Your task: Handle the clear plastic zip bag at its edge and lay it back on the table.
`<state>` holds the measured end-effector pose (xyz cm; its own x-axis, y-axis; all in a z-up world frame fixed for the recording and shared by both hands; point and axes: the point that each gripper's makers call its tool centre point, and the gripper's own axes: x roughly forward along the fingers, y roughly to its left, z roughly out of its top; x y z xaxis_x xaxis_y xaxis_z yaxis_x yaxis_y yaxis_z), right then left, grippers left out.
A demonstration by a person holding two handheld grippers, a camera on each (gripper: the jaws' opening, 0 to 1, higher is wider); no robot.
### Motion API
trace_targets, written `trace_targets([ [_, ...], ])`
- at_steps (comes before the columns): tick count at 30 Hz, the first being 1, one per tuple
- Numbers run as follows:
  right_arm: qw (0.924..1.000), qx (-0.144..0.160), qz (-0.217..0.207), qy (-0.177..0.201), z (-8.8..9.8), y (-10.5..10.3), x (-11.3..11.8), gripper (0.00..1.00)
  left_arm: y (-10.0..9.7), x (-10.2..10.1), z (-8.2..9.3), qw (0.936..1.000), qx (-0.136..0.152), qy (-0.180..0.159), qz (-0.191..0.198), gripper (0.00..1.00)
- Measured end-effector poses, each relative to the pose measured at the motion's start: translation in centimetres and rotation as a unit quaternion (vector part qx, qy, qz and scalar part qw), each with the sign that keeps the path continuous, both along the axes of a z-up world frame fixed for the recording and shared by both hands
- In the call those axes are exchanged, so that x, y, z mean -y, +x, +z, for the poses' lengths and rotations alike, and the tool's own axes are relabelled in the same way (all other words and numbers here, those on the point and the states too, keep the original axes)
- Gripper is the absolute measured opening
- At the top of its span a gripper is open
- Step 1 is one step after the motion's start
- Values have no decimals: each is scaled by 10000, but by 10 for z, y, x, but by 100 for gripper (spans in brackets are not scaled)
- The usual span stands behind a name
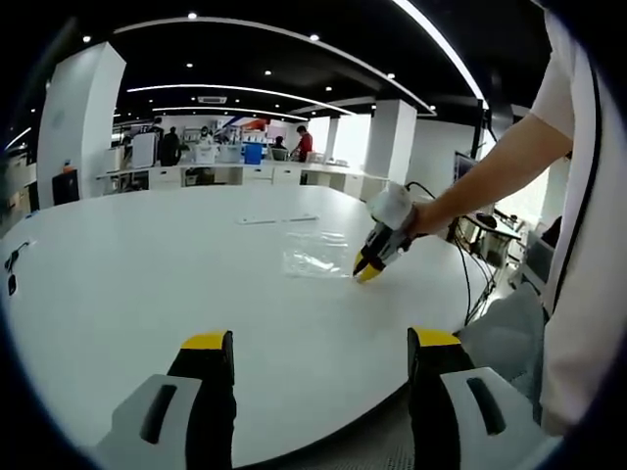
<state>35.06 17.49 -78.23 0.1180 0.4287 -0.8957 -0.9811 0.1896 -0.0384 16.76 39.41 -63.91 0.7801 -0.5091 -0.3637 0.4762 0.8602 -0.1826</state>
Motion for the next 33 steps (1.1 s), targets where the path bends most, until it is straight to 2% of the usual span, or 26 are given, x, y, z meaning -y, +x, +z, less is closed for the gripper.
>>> trace_targets([
  [2,9998,137,129,-103,0,1,1,0,0,0,0,10000,-5,3,0,71],
  [3,9995,271,84,-131,0,5,1,0,0,1,0,10000,-6,6,2,71],
  [5,9999,114,-32,-54,0,5,0,0,0,1,1,10000,-10,8,3,71],
  [14,9997,254,-21,-62,2,5,2,0,1,1,0,10000,-21,4,4,71],
  [22,9993,363,80,64,24,-1,-2,0,0,2,1,10000,-4,5,-26,71],
  [33,9985,469,208,168,66,-10,-2,0,-2,4,1,10000,9,-3,-99,71],
])
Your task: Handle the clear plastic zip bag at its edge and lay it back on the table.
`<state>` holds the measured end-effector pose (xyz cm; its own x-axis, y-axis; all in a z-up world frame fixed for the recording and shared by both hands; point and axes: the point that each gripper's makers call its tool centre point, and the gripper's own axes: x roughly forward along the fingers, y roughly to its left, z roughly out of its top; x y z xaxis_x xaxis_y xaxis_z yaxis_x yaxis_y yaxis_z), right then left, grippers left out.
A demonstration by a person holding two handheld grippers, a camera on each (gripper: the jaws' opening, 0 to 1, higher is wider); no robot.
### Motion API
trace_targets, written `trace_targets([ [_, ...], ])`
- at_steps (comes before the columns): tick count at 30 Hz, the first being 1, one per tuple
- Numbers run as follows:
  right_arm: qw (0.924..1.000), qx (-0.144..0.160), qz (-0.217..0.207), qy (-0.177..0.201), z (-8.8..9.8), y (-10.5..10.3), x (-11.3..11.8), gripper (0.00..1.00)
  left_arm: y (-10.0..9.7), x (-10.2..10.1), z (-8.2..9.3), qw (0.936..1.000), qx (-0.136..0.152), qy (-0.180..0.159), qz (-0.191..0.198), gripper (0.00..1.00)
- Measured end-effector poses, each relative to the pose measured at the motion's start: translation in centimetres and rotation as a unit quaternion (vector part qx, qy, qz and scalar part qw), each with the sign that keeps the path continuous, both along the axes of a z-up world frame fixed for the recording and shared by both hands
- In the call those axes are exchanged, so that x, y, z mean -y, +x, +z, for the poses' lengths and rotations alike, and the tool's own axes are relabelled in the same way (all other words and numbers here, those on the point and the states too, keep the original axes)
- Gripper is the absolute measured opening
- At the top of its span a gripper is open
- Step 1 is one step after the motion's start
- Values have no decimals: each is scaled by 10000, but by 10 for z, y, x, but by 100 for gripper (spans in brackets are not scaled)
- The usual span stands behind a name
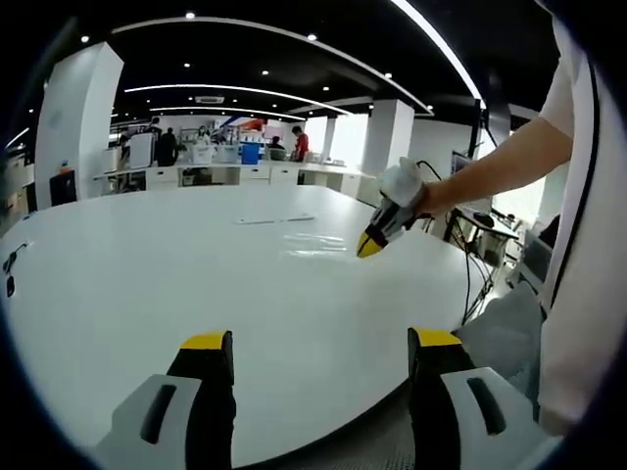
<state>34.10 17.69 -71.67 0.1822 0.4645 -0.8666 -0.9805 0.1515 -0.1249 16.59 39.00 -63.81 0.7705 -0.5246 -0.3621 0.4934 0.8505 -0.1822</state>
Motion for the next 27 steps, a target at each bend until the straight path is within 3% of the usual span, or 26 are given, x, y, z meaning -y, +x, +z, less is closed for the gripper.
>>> trace_targets([
  [14,9997,124,107,169,51,-12,0,0,-5,9,7,9998,-52,76,-188,70],
  [27,9988,212,265,352,97,-36,-1,0,-1,16,31,9978,223,248,-577,67],
])
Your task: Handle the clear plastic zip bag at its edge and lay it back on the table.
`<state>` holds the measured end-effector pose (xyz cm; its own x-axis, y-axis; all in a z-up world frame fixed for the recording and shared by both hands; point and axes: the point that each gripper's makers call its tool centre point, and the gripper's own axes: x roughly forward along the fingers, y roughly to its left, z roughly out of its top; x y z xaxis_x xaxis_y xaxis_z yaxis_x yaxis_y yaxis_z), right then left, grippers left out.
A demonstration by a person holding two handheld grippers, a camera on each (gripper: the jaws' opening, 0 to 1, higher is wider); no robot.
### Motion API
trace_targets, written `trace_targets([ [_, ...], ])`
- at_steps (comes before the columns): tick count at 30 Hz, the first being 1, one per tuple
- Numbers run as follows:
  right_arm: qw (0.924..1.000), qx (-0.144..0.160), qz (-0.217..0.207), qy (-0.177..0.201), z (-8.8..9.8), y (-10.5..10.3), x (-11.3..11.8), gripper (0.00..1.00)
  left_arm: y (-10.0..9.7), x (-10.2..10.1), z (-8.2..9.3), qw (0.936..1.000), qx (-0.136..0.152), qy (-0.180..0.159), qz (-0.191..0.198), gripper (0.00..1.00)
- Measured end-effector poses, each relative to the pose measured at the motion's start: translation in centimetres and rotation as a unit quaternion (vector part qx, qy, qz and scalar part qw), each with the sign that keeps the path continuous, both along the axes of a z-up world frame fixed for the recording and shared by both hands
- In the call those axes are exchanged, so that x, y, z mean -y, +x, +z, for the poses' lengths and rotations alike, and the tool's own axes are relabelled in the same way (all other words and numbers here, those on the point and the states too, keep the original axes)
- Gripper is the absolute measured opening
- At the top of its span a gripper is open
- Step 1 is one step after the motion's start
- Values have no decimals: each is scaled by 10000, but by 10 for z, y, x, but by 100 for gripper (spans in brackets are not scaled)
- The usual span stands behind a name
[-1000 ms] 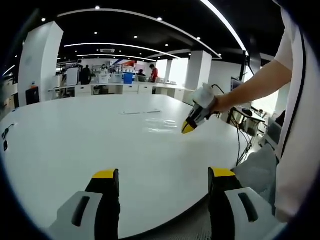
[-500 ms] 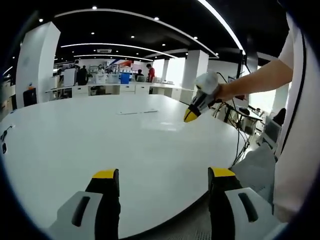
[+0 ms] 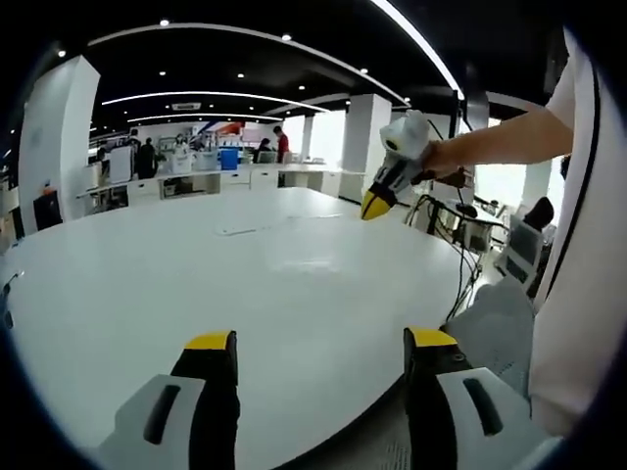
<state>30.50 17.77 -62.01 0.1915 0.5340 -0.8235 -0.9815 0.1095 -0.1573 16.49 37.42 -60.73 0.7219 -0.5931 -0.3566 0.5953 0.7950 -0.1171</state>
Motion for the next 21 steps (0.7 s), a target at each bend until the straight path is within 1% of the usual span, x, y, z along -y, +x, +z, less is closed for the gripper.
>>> trace_targets([
  [4,9999,5,107,107,14,-8,-2,0,6,-3,8,9998,112,66,-145,64],
  [9,9990,-124,261,344,33,-25,-9,0,12,-3,25,9988,308,179,-339,58],
  [11,9987,-132,317,376,39,-30,-10,0,14,-2,29,9981,380,254,-414,56],
  [13,9979,-224,361,485,44,-35,-12,0,15,-1,33,9966,472,401,-548,53],
  [14,9976,-248,377,527,47,-37,-13,0,16,0,36,9946,573,544,-671,52],
  [15,9972,-280,414,549,50,-40,-13,0,17,1,38,9940,616,570,-708,52],
  [17,9967,-321,474,583,54,-44,-13,0,19,3,44,9939,628,518,-738,52],
  [21,9954,-403,573,659,63,-52,-13,0,23,5,54,9920,707,550,-886,49],
])
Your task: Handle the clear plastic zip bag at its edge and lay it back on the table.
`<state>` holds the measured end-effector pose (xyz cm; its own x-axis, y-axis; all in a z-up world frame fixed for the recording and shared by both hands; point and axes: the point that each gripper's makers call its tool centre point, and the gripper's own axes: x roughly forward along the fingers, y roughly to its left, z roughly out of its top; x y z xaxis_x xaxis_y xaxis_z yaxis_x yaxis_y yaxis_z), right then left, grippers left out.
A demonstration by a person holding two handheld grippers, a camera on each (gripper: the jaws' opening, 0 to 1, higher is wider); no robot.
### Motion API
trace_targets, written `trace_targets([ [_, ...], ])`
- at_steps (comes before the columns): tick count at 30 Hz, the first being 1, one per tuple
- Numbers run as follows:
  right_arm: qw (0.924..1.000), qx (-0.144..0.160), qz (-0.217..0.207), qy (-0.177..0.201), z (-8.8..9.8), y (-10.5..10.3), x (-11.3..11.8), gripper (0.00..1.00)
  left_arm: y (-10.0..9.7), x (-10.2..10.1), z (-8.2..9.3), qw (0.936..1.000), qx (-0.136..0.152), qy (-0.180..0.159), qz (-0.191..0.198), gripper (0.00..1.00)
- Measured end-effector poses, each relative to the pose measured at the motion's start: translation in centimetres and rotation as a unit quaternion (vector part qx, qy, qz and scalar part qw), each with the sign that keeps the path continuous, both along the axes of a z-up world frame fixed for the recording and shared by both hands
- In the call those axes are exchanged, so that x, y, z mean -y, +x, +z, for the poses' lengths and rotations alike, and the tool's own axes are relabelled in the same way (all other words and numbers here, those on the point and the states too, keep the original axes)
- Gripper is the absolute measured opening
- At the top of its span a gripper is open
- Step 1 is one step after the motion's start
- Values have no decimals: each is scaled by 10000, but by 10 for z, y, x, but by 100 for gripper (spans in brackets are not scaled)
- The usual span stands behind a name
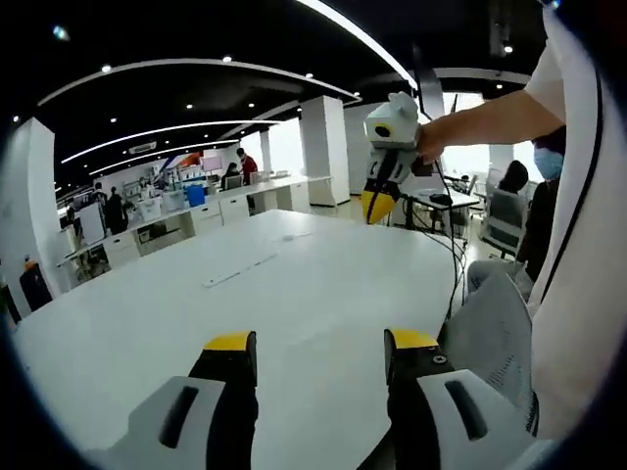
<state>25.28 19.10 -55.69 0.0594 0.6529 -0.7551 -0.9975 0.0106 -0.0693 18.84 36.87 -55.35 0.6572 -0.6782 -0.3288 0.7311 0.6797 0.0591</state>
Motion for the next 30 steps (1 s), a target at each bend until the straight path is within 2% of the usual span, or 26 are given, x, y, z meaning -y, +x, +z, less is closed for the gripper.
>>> trace_targets([
  [6,9997,-112,179,118,13,-14,-3,0,4,5,17,9990,191,217,-329,39],
  [18,9985,-42,539,110,34,-40,-10,0,17,16,51,9930,610,658,-770,29],
  [21,9979,-26,634,98,38,-45,-12,0,19,20,55,9870,803,987,-984,26],
  [26,9970,-50,774,73,43,-55,-15,0,20,26,60,9786,1005,1332,-1208,22],
  [27,9969,-58,786,82,44,-56,-15,0,22,26,60,9739,1099,1531,-1262,21],
  [28,9966,-77,811,89,46,-58,-15,0,22,26,60,9721,1125,1609,-1283,19],
  [29,9966,-74,818,92,46,-59,-15,0,21,28,59,9652,1225,1837,-1400,18],
  [30,9966,-83,820,96,47,-59,-16,0,22,28,59,9627,1280,1911,-1427,17],
])
